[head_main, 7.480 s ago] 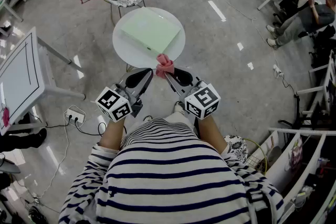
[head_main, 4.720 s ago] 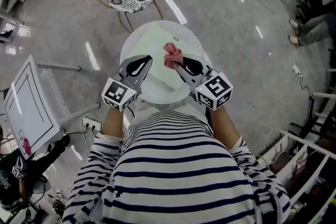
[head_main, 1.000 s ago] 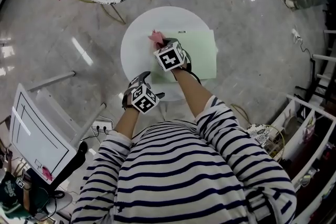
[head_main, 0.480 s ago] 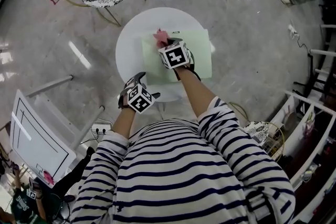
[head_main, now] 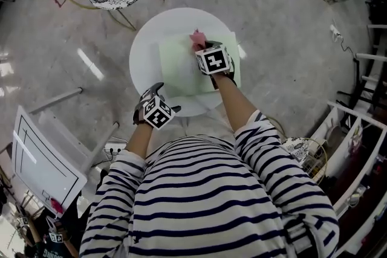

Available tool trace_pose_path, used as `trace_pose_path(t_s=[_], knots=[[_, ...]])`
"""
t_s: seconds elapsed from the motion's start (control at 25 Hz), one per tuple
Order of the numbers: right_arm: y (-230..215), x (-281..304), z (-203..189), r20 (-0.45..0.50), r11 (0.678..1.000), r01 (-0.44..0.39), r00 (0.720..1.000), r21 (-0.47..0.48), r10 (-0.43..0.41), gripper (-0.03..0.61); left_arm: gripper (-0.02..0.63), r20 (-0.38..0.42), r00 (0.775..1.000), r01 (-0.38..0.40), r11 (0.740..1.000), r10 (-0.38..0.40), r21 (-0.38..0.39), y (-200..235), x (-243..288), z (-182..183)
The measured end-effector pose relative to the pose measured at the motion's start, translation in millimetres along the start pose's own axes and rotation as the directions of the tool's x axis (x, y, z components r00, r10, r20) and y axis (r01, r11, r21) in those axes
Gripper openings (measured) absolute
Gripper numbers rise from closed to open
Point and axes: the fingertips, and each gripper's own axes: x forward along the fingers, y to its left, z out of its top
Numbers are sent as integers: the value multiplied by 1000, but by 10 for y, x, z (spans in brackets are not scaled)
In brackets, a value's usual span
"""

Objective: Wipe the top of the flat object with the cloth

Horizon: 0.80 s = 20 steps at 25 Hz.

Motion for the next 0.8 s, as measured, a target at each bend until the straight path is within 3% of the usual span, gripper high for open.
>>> trace_pose_path(t_s=[0.44, 0.8], knots=[[-753, -209, -245, -28, 993, 109, 994, 37, -108, 63, 486, -7, 1000, 1, 1000, -1, -5, 4, 7, 1], [-1114, -363, -446, -49, 983, 169, 985, 79, -165, 63, 486, -11, 1000, -5, 1000, 5, -12, -5, 7, 12]])
